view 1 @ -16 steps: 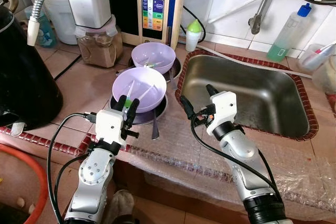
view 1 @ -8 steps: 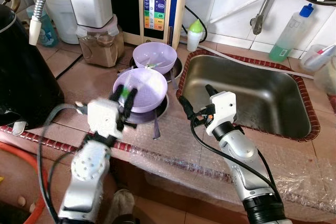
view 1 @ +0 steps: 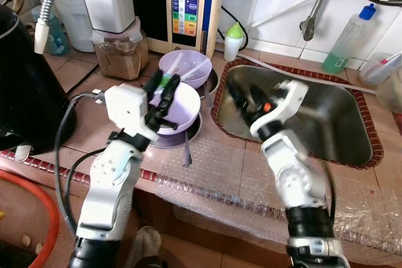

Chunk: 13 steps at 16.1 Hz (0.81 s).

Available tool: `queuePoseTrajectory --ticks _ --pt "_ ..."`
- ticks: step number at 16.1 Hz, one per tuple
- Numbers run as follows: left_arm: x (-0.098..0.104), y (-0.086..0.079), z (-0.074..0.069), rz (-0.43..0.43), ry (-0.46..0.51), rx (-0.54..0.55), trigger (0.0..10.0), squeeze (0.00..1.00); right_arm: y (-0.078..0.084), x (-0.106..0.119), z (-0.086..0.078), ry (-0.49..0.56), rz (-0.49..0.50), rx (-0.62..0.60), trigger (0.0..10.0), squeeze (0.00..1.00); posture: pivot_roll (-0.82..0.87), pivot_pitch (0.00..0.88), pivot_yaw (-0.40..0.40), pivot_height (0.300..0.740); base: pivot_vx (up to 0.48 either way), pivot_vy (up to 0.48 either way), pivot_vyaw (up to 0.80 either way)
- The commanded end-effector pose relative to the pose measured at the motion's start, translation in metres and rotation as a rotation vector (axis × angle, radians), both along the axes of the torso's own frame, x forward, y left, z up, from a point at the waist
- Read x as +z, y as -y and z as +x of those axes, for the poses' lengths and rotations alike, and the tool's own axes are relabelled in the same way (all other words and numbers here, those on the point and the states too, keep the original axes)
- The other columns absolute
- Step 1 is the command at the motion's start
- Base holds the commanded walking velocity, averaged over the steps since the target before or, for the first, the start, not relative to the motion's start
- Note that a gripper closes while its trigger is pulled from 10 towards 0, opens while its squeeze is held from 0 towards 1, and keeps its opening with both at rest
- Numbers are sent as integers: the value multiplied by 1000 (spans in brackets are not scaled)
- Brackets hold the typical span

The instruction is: Kitchen organization

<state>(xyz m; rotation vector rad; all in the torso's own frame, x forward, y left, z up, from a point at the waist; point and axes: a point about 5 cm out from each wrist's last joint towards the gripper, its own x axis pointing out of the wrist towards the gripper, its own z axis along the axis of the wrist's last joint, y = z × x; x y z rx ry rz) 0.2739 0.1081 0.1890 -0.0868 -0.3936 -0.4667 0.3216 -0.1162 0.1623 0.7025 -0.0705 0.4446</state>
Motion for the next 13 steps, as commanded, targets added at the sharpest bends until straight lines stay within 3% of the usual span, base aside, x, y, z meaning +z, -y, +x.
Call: queuePoseTrajectory --ticks 1,3,7,13 --pt "2 10 3 6 -3 -46 0 0 -1 4 -2 -27 93 63 10000 0 70 0 -23 740 0 0 0" --pt "3 17 5 18 1 -78 0 0 -10 2 -5 -86 176 150 10000 0 58 0 -18 740 0 0 0" --pt "-7 26 4 36 -37 -125 0 0 -29 -6 -10 -138 164 235 10000 0 54 0 -18 740 0 0 0" --pt "-14 30 2 41 -53 -129 0 0 -41 5 -3 -136 314 334 10000 0 68 0 -25 740 0 0 0"
